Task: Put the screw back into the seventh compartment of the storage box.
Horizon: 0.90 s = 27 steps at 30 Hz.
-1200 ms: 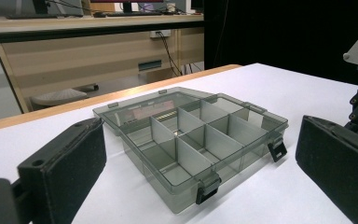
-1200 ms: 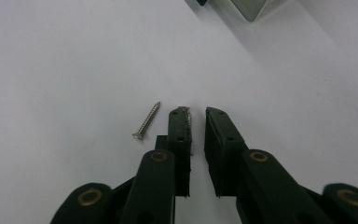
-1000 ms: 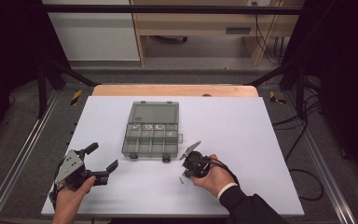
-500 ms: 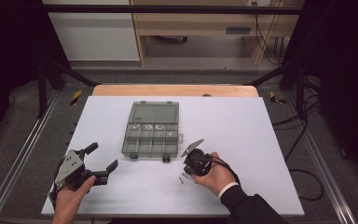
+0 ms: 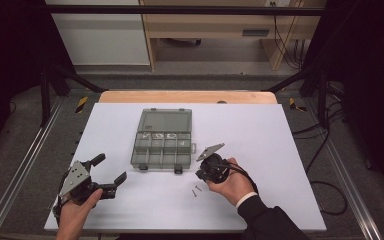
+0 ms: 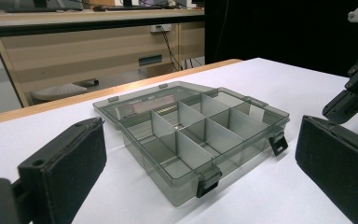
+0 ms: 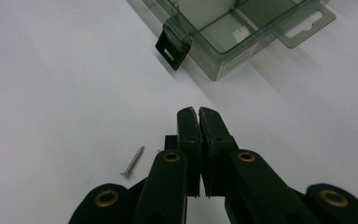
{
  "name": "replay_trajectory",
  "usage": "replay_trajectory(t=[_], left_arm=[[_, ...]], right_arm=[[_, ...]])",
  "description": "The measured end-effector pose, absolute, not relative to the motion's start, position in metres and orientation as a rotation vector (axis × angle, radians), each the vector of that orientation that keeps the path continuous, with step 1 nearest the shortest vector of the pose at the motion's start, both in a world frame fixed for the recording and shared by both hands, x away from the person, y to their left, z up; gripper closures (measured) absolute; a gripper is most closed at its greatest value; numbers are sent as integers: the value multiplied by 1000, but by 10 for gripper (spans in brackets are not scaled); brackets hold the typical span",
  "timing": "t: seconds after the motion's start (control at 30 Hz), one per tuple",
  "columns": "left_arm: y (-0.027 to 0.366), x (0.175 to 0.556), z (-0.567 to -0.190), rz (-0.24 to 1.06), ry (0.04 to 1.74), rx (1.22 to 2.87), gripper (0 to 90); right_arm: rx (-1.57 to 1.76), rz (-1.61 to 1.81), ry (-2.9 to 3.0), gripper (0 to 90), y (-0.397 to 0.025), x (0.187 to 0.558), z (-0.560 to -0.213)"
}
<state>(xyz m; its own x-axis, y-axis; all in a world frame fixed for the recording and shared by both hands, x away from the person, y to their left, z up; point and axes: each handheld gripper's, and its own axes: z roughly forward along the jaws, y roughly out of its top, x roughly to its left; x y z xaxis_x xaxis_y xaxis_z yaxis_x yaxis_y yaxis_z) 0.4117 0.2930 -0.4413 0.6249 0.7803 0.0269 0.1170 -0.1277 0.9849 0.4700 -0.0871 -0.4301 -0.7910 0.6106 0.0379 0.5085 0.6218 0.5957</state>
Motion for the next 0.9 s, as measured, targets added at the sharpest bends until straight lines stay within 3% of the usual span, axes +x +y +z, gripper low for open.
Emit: replay_trajectory(t=[0.9], left_arm=[[292, 411, -442, 670, 757, 1632, 16]], right_arm=[[847, 1073, 2530, 876, -70, 487, -387]])
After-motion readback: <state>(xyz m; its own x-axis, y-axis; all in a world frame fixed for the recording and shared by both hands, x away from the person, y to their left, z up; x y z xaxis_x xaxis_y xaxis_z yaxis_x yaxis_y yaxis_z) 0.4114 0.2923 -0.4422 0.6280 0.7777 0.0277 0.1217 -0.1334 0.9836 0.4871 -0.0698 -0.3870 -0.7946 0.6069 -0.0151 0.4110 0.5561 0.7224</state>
